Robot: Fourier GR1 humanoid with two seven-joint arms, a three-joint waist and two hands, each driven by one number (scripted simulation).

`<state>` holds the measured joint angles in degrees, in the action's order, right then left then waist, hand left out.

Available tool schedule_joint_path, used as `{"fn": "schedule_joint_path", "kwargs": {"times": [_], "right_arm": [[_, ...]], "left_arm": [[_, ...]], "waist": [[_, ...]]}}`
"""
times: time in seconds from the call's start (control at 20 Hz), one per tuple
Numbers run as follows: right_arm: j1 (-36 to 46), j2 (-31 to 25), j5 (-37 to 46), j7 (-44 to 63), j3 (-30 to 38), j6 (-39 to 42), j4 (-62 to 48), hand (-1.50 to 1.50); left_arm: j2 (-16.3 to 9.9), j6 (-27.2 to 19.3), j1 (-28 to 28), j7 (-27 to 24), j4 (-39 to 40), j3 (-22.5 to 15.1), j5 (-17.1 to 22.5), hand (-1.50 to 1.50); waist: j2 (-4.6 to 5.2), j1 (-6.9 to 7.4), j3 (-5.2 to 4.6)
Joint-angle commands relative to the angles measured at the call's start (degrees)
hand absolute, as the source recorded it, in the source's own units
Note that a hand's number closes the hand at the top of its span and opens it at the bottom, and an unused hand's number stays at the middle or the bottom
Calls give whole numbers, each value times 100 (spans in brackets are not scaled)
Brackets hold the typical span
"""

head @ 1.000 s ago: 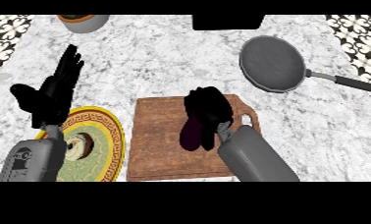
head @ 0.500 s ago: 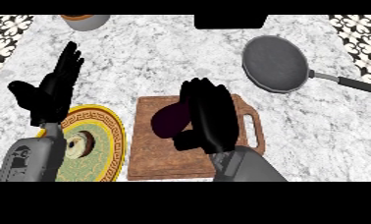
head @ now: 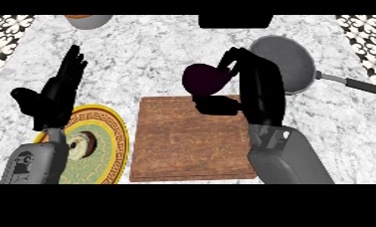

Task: Pick the eggplant from the cutting board and place it in the pan

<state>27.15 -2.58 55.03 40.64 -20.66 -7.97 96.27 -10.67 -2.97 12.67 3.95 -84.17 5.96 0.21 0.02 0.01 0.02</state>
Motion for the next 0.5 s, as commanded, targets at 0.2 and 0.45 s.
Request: {"fn": "schedule_joint_path", "kwargs": {"times": [0.2, 0.45], "right_arm": [[492, -806, -679, -1546, 1636, -624, -1811, 150], [677, -1548, -685, -2704, 2208, -1081, -3257, 150]], "left_arm": [[34, -145, 358, 322, -42, -22, -95, 0], [194, 54, -190, -237, -33, -164, -52, 0]], "waist": [[26, 53, 2], [57, 146, 3]]}}
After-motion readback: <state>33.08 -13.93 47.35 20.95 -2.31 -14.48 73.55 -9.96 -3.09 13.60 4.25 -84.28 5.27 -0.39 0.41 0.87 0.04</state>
